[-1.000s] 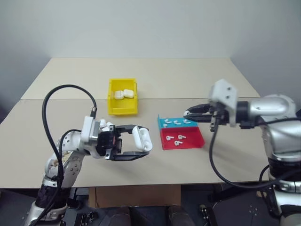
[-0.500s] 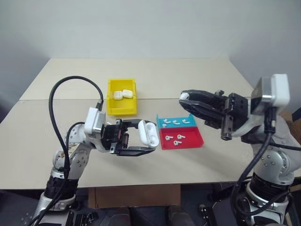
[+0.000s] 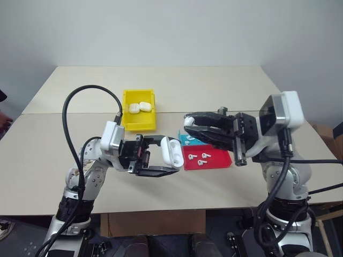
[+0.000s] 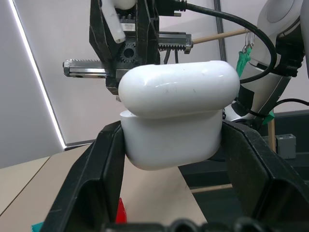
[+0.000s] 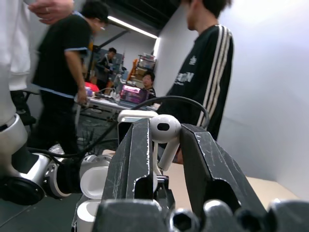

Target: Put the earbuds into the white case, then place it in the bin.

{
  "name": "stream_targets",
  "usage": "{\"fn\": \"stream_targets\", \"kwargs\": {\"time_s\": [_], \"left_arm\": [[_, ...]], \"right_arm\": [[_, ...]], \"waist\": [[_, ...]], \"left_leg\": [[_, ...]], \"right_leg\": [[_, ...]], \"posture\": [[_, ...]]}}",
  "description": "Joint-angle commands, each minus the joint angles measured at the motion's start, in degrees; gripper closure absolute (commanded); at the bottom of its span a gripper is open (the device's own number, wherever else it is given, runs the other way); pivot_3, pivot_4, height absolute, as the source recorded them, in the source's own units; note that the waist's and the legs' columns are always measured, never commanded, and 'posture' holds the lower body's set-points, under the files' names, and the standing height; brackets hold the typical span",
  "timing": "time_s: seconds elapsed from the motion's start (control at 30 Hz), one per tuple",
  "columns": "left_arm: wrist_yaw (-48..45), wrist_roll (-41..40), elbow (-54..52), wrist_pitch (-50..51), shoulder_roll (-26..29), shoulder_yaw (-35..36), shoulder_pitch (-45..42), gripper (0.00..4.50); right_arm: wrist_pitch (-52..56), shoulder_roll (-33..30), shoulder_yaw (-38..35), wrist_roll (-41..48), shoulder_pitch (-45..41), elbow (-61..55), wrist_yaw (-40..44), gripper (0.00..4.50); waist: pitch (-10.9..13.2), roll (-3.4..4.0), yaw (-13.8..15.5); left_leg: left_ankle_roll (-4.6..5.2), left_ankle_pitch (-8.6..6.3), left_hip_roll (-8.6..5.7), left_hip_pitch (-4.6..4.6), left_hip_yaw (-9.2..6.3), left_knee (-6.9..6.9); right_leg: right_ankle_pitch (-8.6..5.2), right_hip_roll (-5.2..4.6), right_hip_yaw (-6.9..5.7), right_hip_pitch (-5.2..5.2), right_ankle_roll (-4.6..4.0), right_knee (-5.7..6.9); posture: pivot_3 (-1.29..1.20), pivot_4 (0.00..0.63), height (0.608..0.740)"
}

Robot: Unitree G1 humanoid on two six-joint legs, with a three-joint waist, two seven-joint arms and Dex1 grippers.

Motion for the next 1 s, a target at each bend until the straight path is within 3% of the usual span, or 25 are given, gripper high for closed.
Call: {"fn": "stream_targets", "kwargs": {"time_s": [0.03, 1.0], "left_arm": [[-0.5, -0.1, -0.7, -1.3, -0.4, 0.4, -1.3, 1.75], [-0.2, 0.2, -0.6, -2.0, -1.9, -0.1, -1.7, 1.75]], "right_arm": [[-3.4, 0.0, 1.0, 0.2, -0.8, 0.7, 1.7, 3.63], [-8.4, -0.9, 6.6, -4.1, 2.1, 4.8, 2.5, 3.63]], "waist": [[0.0, 0.0, 0.0], [0.0, 0.0, 0.1]], "left_leg": [[0.0, 0.0, 0.0, -0.01, 0.0, 0.0], [0.0, 0.0, 0.0, 0.0, 0.0, 0.0]], "right_leg": [[0.0, 0.0, 0.0, -0.01, 0.0, 0.0], [0.0, 0.01, 0.0, -0.01, 0.0, 0.0]], "posture": [[0.0, 0.15, 0.74], [0.0, 0.15, 0.74]]}}
